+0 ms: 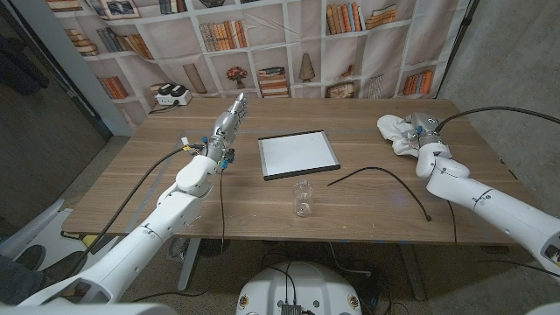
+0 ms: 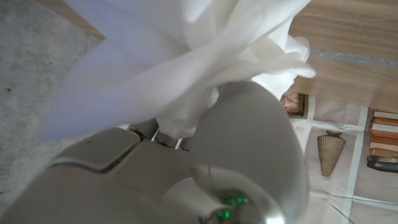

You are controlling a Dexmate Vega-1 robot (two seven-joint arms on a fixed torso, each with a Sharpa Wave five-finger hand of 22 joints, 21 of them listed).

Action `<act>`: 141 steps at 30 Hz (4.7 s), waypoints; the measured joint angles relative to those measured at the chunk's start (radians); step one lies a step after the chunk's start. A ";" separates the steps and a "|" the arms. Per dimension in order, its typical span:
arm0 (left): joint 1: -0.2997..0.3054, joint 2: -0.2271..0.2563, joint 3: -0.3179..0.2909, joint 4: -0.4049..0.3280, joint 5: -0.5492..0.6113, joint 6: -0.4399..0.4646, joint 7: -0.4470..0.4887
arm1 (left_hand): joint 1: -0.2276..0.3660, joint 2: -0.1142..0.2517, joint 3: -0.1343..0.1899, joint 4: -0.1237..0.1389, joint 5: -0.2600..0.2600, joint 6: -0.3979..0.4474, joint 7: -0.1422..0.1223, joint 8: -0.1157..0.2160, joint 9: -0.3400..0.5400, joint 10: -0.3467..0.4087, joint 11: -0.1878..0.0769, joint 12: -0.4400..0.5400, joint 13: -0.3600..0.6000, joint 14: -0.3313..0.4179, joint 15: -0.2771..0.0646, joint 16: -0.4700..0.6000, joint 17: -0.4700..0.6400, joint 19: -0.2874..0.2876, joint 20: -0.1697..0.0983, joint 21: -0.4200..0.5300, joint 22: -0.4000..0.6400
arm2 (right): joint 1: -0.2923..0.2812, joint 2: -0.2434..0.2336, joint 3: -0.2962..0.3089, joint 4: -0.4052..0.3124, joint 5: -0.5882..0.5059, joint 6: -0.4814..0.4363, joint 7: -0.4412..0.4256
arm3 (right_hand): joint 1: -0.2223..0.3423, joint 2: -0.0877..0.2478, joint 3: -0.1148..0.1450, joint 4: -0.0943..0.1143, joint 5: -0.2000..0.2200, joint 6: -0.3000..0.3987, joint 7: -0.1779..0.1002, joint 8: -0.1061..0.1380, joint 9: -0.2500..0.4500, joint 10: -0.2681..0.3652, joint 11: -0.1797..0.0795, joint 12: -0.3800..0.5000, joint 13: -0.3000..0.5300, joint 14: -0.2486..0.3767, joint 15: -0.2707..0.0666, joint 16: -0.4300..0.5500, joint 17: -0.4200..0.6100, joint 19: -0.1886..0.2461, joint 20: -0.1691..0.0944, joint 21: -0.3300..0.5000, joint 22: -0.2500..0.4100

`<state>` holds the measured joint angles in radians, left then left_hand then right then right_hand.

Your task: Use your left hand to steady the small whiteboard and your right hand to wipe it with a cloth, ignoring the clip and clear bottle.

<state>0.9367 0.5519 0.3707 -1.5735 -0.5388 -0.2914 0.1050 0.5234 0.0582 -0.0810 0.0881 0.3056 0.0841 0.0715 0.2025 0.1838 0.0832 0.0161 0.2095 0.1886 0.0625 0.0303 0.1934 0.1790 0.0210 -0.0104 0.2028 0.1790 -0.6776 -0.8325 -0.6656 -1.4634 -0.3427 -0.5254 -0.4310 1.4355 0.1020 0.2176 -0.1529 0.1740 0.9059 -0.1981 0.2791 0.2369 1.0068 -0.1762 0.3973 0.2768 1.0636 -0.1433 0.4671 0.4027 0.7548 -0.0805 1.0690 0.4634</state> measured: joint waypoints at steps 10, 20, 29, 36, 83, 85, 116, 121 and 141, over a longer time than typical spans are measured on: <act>-0.013 -0.001 0.004 0.023 -0.005 0.000 -0.019 | 0.000 0.000 0.000 0.000 0.000 0.000 0.000 0.000 0.000 0.005 -0.005 0.000 0.000 0.000 0.000 0.000 0.000 0.000 0.000 0.000 0.000 | -0.050 -0.035 0.028 -0.168 -0.060 -0.017 -0.018 | 0.000 0.000 0.000 0.000 0.000 0.000 0.000 0.000 0.003 0.001 -0.002 0.000 0.000 0.000 0.000 -0.001 0.000 -0.004 0.004 0.006 0.000; -0.028 -0.002 0.011 0.048 -0.008 -0.011 -0.049 | -0.007 0.013 0.000 0.000 -0.007 0.013 -0.002 0.000 0.000 0.011 -0.011 0.000 0.000 0.009 -0.009 0.000 0.000 0.000 0.000 0.000 0.000 | -0.086 -0.045 0.055 -0.276 -0.090 0.004 -0.016 | 0.000 0.000 0.003 0.003 0.000 0.000 0.000 0.000 0.003 0.002 -0.002 -0.001 0.005 0.001 -0.001 -0.004 0.003 -0.007 0.000 0.011 0.000; -0.024 0.024 0.014 0.032 0.036 -0.014 -0.035 | 0.006 0.011 -0.004 -0.004 -0.007 0.033 -0.008 0.006 0.000 0.033 -0.018 0.000 0.000 0.026 -0.015 0.000 0.000 0.010 0.001 0.000 0.000 | -0.103 -0.028 0.061 -0.338 -0.121 0.033 0.008 | -0.004 0.004 0.003 0.003 0.000 0.000 0.000 0.000 0.003 0.002 -0.002 -0.004 0.005 0.001 -0.001 -0.005 0.003 -0.013 0.006 0.015 -0.005; -0.002 0.056 0.014 -0.002 0.067 -0.009 -0.018 | 0.020 0.007 -0.007 -0.007 -0.007 0.060 -0.015 0.012 0.000 0.056 -0.027 0.006 0.000 0.052 -0.025 0.008 0.000 0.028 -0.006 0.006 0.000 | -0.106 -0.010 0.058 -0.361 -0.154 0.036 0.028 | -0.004 0.004 0.003 0.003 -0.001 0.000 0.000 0.000 0.003 0.002 -0.002 -0.008 0.009 0.003 0.000 -0.008 0.006 -0.015 0.004 0.019 -0.005; 0.028 0.287 0.134 -0.187 0.826 0.171 0.162 | 0.240 0.102 0.083 -0.111 0.016 0.202 -0.097 0.028 0.000 0.159 -0.112 0.006 0.000 0.143 -0.069 0.008 -0.002 0.074 -0.027 0.006 -0.002 | -0.055 0.147 -0.050 -0.405 -0.323 -0.013 0.131 | -0.003 0.003 0.012 0.005 0.004 -0.005 0.004 0.000 0.008 0.000 -0.001 -0.017 0.018 0.001 -0.001 -0.017 0.013 -0.036 0.007 0.023 -0.019; 0.031 0.289 0.138 -0.190 0.851 0.172 0.174 | 0.363 0.127 0.167 -0.166 0.004 0.232 -0.109 0.028 0.004 0.188 -0.125 0.006 0.000 0.171 -0.069 0.008 -0.002 0.097 -0.026 0.006 -0.002 | -0.054 0.149 -0.050 -0.401 -0.322 -0.010 0.131 | -0.003 0.003 0.012 0.005 0.004 -0.004 0.004 0.000 0.008 0.000 -0.001 -0.016 0.018 0.001 -0.001 -0.019 0.013 -0.036 0.007 0.026 -0.019; 0.041 0.314 0.187 -0.253 1.128 0.278 0.211 | 0.615 0.063 0.674 -0.249 0.207 0.542 -0.123 0.038 0.002 0.469 -0.168 0.012 -0.001 0.435 -0.077 0.011 -0.001 0.402 -0.035 0.064 -0.004 | -0.034 0.188 -0.057 -0.343 -0.292 0.021 0.113 | -0.006 0.006 0.012 0.006 0.004 -0.004 0.004 0.000 0.007 0.004 -0.001 -0.019 0.023 0.001 -0.002 -0.026 0.018 -0.041 0.013 0.031 -0.025; 0.037 0.322 0.198 -0.267 1.159 0.308 0.192 | 0.593 0.056 0.693 -0.251 0.221 0.605 -0.125 0.049 0.002 0.520 -0.171 0.014 0.000 0.474 -0.081 0.011 0.001 0.429 -0.036 0.064 -0.004 | -0.032 0.192 -0.057 -0.338 -0.288 0.019 0.109 | -0.007 0.007 0.012 0.006 0.004 -0.004 0.004 0.000 0.007 0.004 -0.001 -0.020 0.022 0.001 -0.002 -0.026 0.021 -0.041 0.013 0.031 -0.028; -0.018 0.327 0.263 -0.233 1.271 0.341 0.131 | 0.546 0.046 0.725 -0.244 0.240 0.675 -0.128 0.053 0.002 0.583 -0.179 0.022 0.000 0.535 -0.084 0.019 0.001 0.474 -0.037 0.072 -0.004 | -0.017 0.208 -0.072 -0.327 -0.281 -0.002 0.106 | -0.007 0.007 0.012 0.006 0.004 -0.004 0.004 0.000 0.007 0.002 0.001 -0.027 0.029 0.001 -0.002 -0.023 0.022 -0.045 0.009 0.037 -0.032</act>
<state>0.9188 0.8788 0.6342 -1.8065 0.7319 0.0493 0.2361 1.0690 0.1040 0.6435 -0.1559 0.5457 0.7587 -0.0565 0.2555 0.1861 0.6662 -0.1627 0.2310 0.1886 0.5971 -0.0538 0.2120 0.1796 0.4950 -0.0479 0.2745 0.1747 -0.6949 -0.6249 -0.7380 -1.7908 -0.6239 -0.5276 -0.3248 1.4281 0.1094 0.2294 -0.1471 0.1777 0.9018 -0.1946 0.2789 0.2438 1.0092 -0.1754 0.3701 0.3053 1.0651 -0.1449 0.4440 0.4246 0.7101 -0.0714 1.1059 0.4309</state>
